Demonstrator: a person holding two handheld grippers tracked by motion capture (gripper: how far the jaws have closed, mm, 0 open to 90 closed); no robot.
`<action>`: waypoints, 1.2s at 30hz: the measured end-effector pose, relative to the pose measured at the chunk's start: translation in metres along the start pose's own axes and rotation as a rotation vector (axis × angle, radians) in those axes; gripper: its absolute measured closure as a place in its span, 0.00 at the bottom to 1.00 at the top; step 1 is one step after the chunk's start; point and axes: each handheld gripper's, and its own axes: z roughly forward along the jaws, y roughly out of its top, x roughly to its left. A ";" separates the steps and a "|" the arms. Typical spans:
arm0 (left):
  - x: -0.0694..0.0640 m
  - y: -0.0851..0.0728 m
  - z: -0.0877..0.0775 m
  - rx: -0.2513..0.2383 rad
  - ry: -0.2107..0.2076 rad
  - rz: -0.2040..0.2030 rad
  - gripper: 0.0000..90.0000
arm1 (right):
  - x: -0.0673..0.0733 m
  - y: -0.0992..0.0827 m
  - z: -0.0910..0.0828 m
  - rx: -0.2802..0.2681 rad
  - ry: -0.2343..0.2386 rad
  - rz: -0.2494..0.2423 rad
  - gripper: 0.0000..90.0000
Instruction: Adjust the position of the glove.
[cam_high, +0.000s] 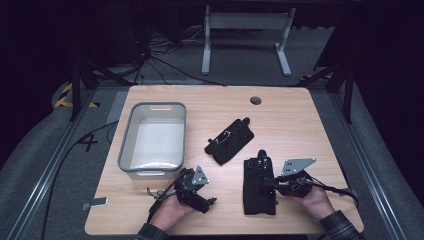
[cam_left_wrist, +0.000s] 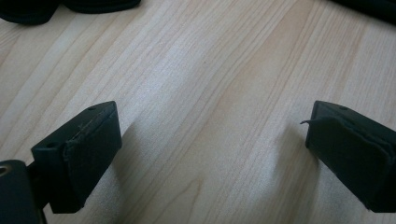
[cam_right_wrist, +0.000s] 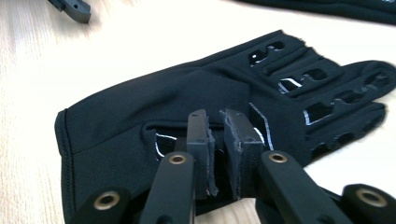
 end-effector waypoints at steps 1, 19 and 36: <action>0.000 0.000 0.000 -0.001 -0.003 -0.006 0.05 | -0.001 0.000 -0.001 -0.003 -0.002 0.001 0.86; -0.005 0.048 -0.001 -0.046 -0.028 -0.041 0.26 | -0.026 -0.021 -0.024 -0.012 -0.117 0.085 0.56; 0.014 0.113 0.014 -0.074 -0.001 -0.063 0.66 | -0.037 -0.038 -0.037 0.004 -0.176 0.110 0.47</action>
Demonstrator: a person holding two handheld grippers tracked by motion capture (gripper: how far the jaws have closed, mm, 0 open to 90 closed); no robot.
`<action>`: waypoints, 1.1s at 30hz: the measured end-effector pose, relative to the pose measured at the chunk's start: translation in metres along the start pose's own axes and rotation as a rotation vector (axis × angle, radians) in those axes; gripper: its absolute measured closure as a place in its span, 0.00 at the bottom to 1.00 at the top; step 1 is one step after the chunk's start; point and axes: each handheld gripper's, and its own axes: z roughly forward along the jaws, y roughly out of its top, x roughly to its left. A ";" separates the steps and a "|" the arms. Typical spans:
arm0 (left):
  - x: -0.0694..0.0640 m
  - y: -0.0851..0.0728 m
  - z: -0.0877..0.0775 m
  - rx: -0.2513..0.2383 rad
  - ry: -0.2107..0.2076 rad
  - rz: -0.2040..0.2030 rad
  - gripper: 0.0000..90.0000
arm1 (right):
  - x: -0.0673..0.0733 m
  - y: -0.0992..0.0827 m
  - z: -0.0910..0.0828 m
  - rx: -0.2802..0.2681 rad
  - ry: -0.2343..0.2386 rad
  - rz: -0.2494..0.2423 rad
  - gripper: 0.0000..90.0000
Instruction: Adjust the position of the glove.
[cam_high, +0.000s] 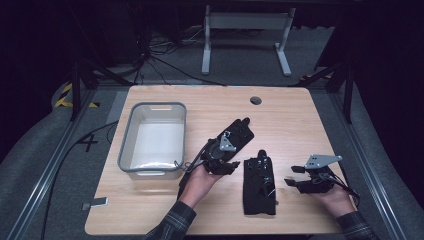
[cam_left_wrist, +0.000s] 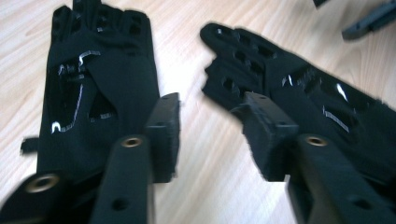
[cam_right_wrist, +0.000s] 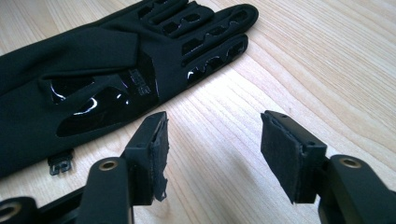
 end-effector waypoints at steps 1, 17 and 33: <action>0.002 0.003 0.002 0.010 0.009 0.004 0.66 | 0.000 0.000 0.000 0.000 0.002 0.000 0.47; 0.056 0.030 0.029 0.053 0.140 -0.100 0.72 | -0.002 0.001 -0.001 -0.005 -0.001 -0.005 0.47; 0.106 0.031 0.057 0.122 0.202 -0.222 0.74 | -0.002 0.001 -0.001 -0.005 0.000 -0.013 0.47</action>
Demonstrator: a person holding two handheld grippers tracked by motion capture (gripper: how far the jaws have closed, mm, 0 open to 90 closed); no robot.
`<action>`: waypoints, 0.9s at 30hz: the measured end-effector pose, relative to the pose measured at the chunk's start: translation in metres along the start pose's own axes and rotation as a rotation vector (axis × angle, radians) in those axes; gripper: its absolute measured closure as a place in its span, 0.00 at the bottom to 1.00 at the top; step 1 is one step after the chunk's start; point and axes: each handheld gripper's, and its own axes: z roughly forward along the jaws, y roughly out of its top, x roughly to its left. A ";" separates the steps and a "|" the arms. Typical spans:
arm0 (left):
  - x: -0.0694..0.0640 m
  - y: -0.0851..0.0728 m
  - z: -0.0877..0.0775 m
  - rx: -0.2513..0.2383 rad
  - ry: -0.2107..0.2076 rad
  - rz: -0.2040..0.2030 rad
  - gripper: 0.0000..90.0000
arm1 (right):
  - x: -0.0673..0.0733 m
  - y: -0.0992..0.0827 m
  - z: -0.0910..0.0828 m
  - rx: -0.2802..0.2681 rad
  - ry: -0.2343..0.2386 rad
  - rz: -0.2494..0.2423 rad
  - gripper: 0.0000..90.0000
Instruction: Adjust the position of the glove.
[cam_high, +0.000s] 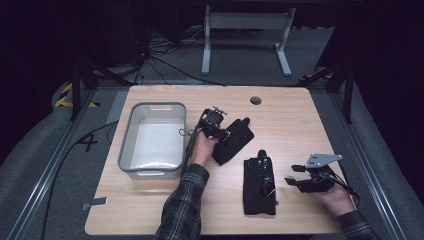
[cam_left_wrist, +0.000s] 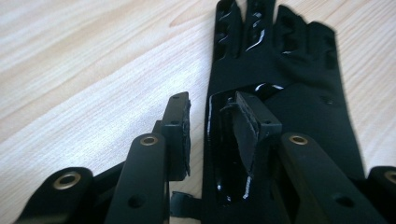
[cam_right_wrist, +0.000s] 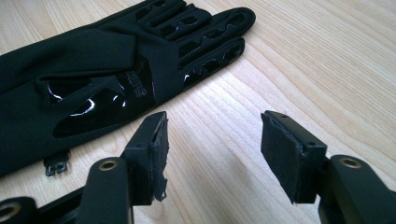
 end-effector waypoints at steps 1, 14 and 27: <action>0.001 -0.001 0.002 0.006 -0.005 -0.009 0.74 | 0.000 0.000 0.000 0.001 0.000 -0.001 0.47; 0.002 -0.005 0.013 0.038 -0.033 -0.020 0.82 | 0.000 0.000 -0.001 0.001 0.000 -0.001 0.48; 0.000 -0.003 0.008 0.043 -0.057 -0.026 0.97 | 0.000 0.000 0.000 0.000 -0.001 0.000 0.48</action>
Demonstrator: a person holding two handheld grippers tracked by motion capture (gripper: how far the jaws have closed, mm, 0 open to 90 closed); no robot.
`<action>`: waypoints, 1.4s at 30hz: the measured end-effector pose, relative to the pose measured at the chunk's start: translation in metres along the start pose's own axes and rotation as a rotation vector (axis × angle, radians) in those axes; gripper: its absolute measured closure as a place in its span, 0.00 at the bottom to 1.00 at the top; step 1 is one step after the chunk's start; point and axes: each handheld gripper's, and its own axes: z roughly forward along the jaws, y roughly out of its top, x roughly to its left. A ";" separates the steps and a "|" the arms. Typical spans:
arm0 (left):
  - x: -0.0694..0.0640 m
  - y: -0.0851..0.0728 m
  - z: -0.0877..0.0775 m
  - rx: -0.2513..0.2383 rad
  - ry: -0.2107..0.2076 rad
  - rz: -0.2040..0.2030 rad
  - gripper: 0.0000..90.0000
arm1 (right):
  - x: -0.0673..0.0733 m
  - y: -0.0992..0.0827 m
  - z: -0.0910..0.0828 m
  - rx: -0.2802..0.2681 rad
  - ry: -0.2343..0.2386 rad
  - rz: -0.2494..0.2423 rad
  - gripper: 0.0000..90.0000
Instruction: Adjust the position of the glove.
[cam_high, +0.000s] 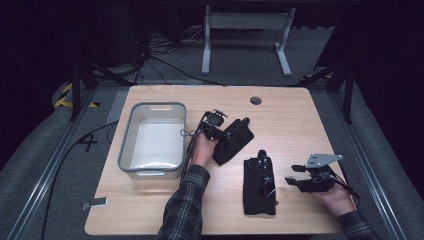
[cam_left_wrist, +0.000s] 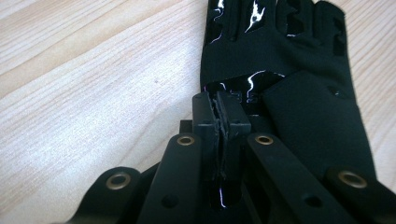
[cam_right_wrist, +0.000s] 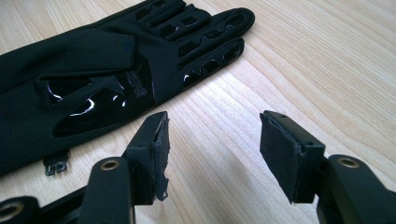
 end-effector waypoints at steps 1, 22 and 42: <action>-0.001 0.000 -0.002 -0.001 -0.004 -0.003 0.97 | 0.000 0.000 0.000 0.000 0.000 -0.001 0.48; -0.031 0.004 -0.067 -0.103 -0.025 -0.009 0.97 | 0.000 0.000 0.000 0.000 -0.003 -0.001 0.48; -0.068 -0.032 -0.111 -0.126 -0.062 0.042 0.97 | 0.000 0.000 0.000 0.002 -0.006 -0.003 0.48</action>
